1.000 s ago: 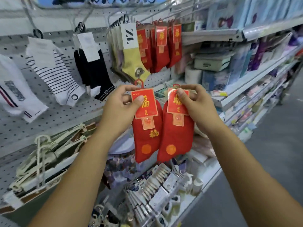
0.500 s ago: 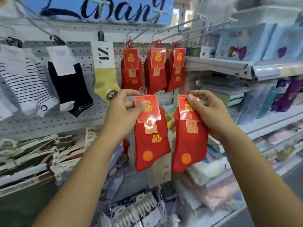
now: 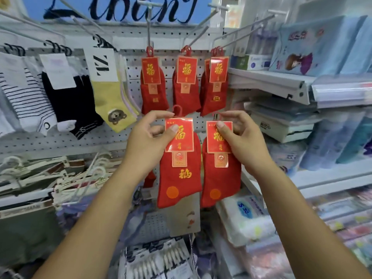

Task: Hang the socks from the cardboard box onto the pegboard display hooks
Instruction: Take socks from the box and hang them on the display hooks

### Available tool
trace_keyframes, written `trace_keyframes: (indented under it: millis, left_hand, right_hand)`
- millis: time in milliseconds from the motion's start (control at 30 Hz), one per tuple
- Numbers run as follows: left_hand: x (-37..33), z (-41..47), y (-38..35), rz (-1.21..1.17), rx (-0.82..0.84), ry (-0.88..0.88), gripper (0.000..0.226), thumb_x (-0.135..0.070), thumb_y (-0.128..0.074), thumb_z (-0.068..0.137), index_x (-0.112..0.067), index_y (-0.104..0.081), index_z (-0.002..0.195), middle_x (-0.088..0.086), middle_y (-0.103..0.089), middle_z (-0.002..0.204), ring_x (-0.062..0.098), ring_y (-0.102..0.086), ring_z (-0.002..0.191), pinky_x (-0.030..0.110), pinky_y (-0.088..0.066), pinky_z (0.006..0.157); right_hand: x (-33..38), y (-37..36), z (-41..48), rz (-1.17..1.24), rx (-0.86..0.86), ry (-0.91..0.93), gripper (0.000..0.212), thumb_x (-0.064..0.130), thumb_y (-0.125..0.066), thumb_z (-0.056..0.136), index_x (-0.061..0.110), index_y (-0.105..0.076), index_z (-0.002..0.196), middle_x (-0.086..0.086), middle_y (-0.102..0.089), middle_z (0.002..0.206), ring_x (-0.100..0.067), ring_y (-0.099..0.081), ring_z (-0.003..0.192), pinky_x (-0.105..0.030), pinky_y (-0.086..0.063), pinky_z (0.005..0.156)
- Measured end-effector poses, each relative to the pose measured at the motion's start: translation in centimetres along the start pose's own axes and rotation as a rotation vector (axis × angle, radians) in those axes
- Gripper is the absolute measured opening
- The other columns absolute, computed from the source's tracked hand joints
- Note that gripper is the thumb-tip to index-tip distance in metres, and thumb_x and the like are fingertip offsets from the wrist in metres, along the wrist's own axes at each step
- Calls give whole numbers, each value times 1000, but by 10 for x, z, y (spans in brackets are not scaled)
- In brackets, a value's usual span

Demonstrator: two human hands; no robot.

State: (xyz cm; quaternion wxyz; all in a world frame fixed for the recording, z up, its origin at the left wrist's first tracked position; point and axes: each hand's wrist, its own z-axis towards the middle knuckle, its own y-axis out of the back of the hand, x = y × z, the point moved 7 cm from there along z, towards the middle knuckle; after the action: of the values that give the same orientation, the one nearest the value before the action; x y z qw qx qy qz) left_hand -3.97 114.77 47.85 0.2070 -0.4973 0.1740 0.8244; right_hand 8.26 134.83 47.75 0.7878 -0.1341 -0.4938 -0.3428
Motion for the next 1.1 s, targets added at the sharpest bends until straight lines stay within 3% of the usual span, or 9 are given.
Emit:
trace_keyframes:
  millis: [133,267,333,567,700,800,933,1033,1100]
  left_hand:
    - [-2,11,-19,7,29,8,21,-19,-69,96,-28,-64,114,6,-79,91,23,-78,82,42,-65,66]
    - [0,22,-21,20,-21,20,19,-24,-69,97,-32,-65,113,2,-79,90,19,-78,80,36,-63,59]
    - [3,26,-21,16,-45,24,17,-24,-69,97,-33,-65,111,2,-79,89,19,-78,78,35,-63,57]
    - [14,34,-4,37,-151,26,18,-22,-68,98,-33,-65,111,-3,-79,86,16,-78,76,35,-64,60]
    - [15,39,11,53,-205,-2,18,-22,-68,97,-34,-65,110,-4,-79,85,14,-77,78,36,-64,62]
    - [19,42,23,75,-237,-9,18,-25,-69,97,-36,-65,110,-3,-79,87,14,-77,80,38,-64,66]
    - [17,51,32,72,-259,-18,17,-26,-70,96,-37,-66,109,1,-79,87,18,-77,81,42,-64,69]
    - [7,62,35,85,-261,-45,18,-24,-69,97,-36,-65,109,1,-78,85,18,-77,80,37,-63,65]
    - [0,67,38,91,-261,-67,18,-23,-69,97,-37,-65,108,-3,-79,85,15,-77,79,32,-62,62]
  right_hand:
    - [-2,21,4,34,-81,23,24,25,-69,96,22,-60,118,-2,-77,91,-14,-75,79,-24,-59,64]
    - [-4,34,12,24,-84,15,23,31,-66,97,28,-59,119,-4,-77,93,-19,-76,85,-42,-63,77]
    - [-4,36,17,22,-81,15,22,33,-64,98,30,-59,119,-2,-77,95,-19,-75,87,-45,-62,80]
    - [-6,24,36,33,-79,-28,20,37,-60,99,31,-61,118,6,-76,100,-9,-74,88,-29,-62,74]
    - [-3,10,52,21,-37,-60,21,35,-61,99,29,-61,119,6,-72,108,-8,-73,92,-29,-61,77]
    - [-1,-2,65,44,-9,-55,17,30,-62,99,26,-63,116,2,-75,97,-11,-75,85,-27,-62,71]
    - [12,-22,88,34,4,-15,16,29,-59,100,28,-61,116,2,-74,102,-11,-75,85,-31,-63,74]
    - [29,-36,111,46,-46,79,16,27,-55,103,27,-58,118,0,-74,102,-13,-75,84,-32,-63,72]
    - [40,-43,128,30,-91,125,16,25,-54,103,29,-56,118,-4,-72,108,-20,-73,93,-42,-62,81]
